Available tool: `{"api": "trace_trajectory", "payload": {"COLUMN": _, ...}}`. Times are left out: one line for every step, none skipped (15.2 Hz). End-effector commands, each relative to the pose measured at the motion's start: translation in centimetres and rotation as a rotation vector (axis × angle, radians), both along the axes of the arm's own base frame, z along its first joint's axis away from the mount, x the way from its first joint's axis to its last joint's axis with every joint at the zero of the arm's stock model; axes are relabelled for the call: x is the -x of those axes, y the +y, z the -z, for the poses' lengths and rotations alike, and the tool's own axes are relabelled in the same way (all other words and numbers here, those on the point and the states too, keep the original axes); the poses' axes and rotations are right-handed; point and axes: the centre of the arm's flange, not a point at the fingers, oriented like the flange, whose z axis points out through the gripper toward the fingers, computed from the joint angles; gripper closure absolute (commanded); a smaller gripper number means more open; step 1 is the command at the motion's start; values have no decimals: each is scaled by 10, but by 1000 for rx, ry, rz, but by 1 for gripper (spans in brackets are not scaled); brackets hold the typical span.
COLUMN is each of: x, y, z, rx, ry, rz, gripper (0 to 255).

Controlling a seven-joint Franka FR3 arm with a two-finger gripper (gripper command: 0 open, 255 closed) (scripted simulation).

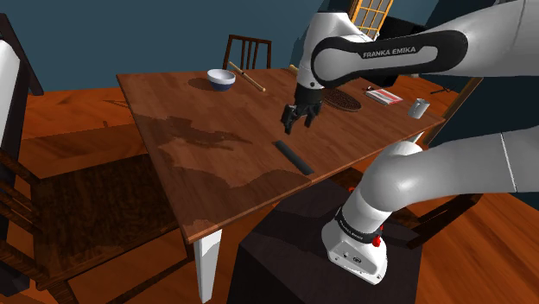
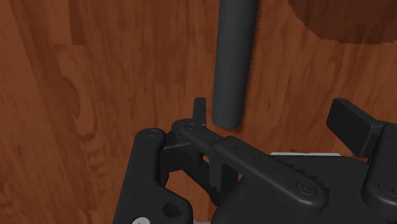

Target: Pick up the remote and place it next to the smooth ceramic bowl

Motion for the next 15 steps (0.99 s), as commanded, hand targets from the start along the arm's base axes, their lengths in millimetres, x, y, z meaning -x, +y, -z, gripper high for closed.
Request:
{"api": "trace_trajectory", "payload": {"x": -3, "y": -5, "z": 27, "rx": 7, "ry": -2, "rz": 40, "gripper": 0}}
{"api": "trace_trajectory", "payload": {"x": -3, "y": -7, "z": 40, "rx": 10, "ry": -2, "rz": 60, "gripper": 0}}
{"api": "trace_trajectory", "payload": {"x": -4, "y": -9, "z": 53, "rx": 13, "ry": -1, "rz": 79, "gripper": 0}}
{"api": "trace_trajectory", "payload": {"x": -5, "y": -11, "z": 66, "rx": 16, "ry": -1, "rz": 99, "gripper": 0}}
{"api": "trace_trajectory", "payload": {"x": -5, "y": -13, "z": 76, "rx": 18, "ry": -1, "rz": 113, "gripper": 0}}
{"api": "trace_trajectory", "payload": {"x": -5, "y": -13, "z": 81, "rx": 18, "ry": -1, "rz": 113, "gripper": 0}}
{"api": "trace_trajectory", "payload": {"x": -5, "y": -14, "z": 87, "rx": 18, "ry": -1, "rz": 113, "gripper": 0}}
{"api": "trace_trajectory", "payload": {"x": -5, "y": -14, "z": 92, "rx": 18, "ry": -1, "rz": 113, "gripper": 0}}
{"api": "trace_trajectory", "payload": {"x": -5, "y": -14, "z": 97, "rx": 18, "ry": -1, "rz": 113, "gripper": 0}}
{"api": "trace_trajectory", "payload": {"x": -5, "y": -15, "z": 102, "rx": 18, "ry": -1, "rz": 113, "gripper": 0}}
{"api": "trace_trajectory", "payload": {"x": -5, "y": -15, "z": 108, "rx": 18, "ry": -1, "rz": 113, "gripper": 0}}
{"api": "trace_trajectory", "payload": {"x": -5, "y": -16, "z": 113, "rx": 18, "ry": -1, "rz": 113, "gripper": 0}}
{"api": "trace_trajectory", "payload": {"x": -5, "y": -16, "z": 116, "rx": 18, "ry": -1, "rz": 113, "gripper": 0}}
{"api": "trace_trajectory", "payload": {"x": -4, "y": -16, "z": 116, "rx": 18, "ry": -1, "rz": 113, "gripper": 0}}
{"api": "trace_trajectory", "payload": {"x": -5, "y": -16, "z": 116, "rx": 18, "ry": -1, "rz": 113, "gripper": 0}}
